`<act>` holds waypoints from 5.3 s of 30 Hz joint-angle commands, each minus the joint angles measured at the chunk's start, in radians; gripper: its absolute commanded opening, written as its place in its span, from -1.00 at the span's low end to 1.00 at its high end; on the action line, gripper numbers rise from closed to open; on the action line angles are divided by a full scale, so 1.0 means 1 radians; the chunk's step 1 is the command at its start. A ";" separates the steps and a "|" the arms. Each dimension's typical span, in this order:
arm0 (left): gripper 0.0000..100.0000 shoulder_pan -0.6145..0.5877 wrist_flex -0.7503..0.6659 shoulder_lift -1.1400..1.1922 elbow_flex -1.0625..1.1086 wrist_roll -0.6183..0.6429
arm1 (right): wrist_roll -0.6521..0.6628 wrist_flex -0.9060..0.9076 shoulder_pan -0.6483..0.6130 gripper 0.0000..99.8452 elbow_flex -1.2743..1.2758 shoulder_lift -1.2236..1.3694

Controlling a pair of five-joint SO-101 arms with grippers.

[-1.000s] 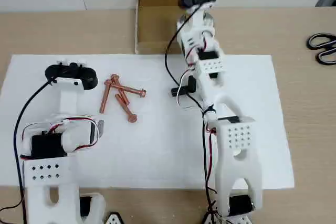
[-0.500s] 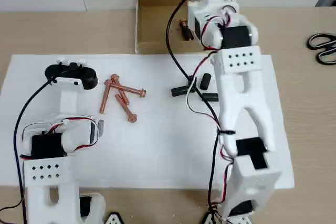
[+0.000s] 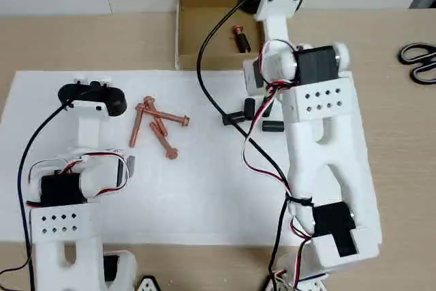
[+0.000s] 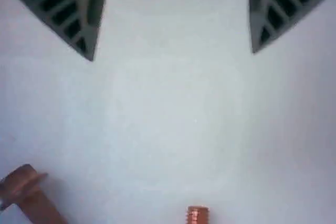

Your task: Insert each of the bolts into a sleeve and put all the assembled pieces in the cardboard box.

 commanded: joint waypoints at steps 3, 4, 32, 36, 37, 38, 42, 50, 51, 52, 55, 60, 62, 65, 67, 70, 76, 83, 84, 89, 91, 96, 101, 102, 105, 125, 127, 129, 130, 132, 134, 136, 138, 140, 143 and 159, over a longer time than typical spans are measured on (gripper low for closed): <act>-0.63 -0.002 -0.018 -0.009 -0.005 0.002 | 0.012 -0.008 -0.036 -0.48 0.169 -0.035; -0.63 -0.002 -0.018 -0.009 -0.005 0.002 | 0.012 -0.021 -0.038 -0.48 0.201 -0.035; -0.64 -0.006 -0.018 -0.009 0.041 0.003 | 0.755 -0.374 0.093 -0.48 0.597 -0.035; -0.64 -0.008 -0.032 -0.011 0.067 0.003 | 0.850 -0.375 0.097 -0.48 0.592 -0.016; -0.64 -0.008 -0.032 -0.011 0.067 0.003 | 0.864 -0.375 0.097 -0.48 0.591 0.001; -0.64 -0.008 -0.032 -0.011 0.065 0.003 | 0.873 -0.380 0.097 -0.48 0.586 0.021; -0.64 -0.008 -0.032 -0.011 0.065 0.003 | 0.875 -0.426 0.097 -0.48 0.551 0.131; -0.64 -0.008 -0.032 -0.011 0.065 0.003 | 0.873 -0.433 0.099 -0.48 0.388 0.358; -0.64 -0.008 -0.032 -0.011 0.065 0.003 | 0.873 -0.432 0.102 -0.48 0.373 0.381; -0.64 -0.008 -0.032 -0.011 0.065 0.003 | 0.873 -0.430 0.107 -0.48 0.361 0.401; -0.64 -0.008 -0.032 -0.011 0.065 0.003 | 0.873 -0.429 0.119 -0.48 0.348 0.440; -0.64 -0.008 -0.032 -0.011 0.065 0.003 | 0.878 -0.369 0.130 -0.72 0.347 0.444; -0.64 -0.008 -0.034 -0.011 0.065 0.003 | 0.875 -0.364 0.130 -0.86 0.347 0.444; -0.64 -0.008 -0.034 -0.011 0.064 0.003 | 0.873 -0.364 0.130 -1.00 0.347 0.443; -0.64 -0.008 -0.034 -0.011 0.062 0.003 | 0.855 -0.364 0.130 -0.98 0.345 0.441; -0.64 -0.008 -0.034 -0.011 0.059 0.003 | 0.793 -0.323 0.130 -0.99 0.301 0.410; -0.64 -0.008 -0.032 -0.011 0.059 0.003 | 0.666 -0.153 0.124 -0.99 0.164 0.263; -0.64 -0.003 -0.032 -0.011 0.064 0.003 | 0.348 -0.058 0.099 -0.99 0.163 0.193; -0.64 -0.003 -0.032 -0.011 0.064 0.003 | 0.313 -0.045 0.091 -0.99 0.166 0.208; -0.64 -0.002 -0.032 -0.011 0.064 0.003 | 0.209 -0.008 0.068 -0.99 0.166 0.361; -0.64 -0.002 -0.032 -0.011 0.064 0.003 | 0.178 -0.018 0.064 -0.99 0.166 0.429; -0.64 -0.002 -0.032 -0.011 0.064 0.003 | 0.133 -0.044 0.038 -0.75 0.164 0.535; -0.64 -0.003 -0.032 -0.011 0.065 0.003 | 0.137 -0.044 0.012 -0.69 0.164 0.545; -0.64 -0.003 -0.032 -0.011 0.065 0.003 | 0.137 -0.042 0.012 -0.69 0.164 0.545; -0.64 -0.005 -0.032 -0.011 0.065 0.003 | 0.140 -0.028 0.015 -0.69 0.164 0.545; -0.64 -0.006 -0.032 -0.011 0.061 0.003 | 0.207 0.058 0.021 -0.99 0.060 0.443; -0.64 -0.005 -0.032 -0.011 0.059 0.003 | 0.204 0.051 0.021 -0.99 0.060 0.404; -0.64 -0.005 -0.032 -0.011 0.061 0.003 | 0.203 0.047 0.021 -0.99 0.060 0.404; -0.64 -0.006 -0.032 -0.011 0.061 0.003 | 0.198 0.045 0.021 -0.99 0.060 0.412; -0.64 -0.006 -0.032 -0.011 0.061 0.003 | 0.175 0.030 0.021 -0.98 0.060 0.440; -0.64 -0.005 -0.034 -0.011 0.061 0.003 | 0.172 0.013 0.021 -0.98 0.060 0.476; -0.64 -0.005 -0.034 -0.011 0.061 0.003 | 0.173 0.002 0.021 -0.91 0.060 0.509; -0.64 -0.006 -0.034 -0.011 0.061 0.003 | 0.172 0.004 0.021 -0.81 0.058 0.530; -0.63 -0.006 -0.034 -0.011 0.061 0.003 | 0.176 0.012 0.021 -0.76 0.058 0.539; -0.63 -0.006 -0.034 -0.011 0.061 0.003 | 0.178 0.015 0.021 -0.75 0.058 0.539; -0.63 -0.006 -0.032 -0.011 0.064 0.003 | 0.213 0.033 0.013 -0.71 0.061 0.549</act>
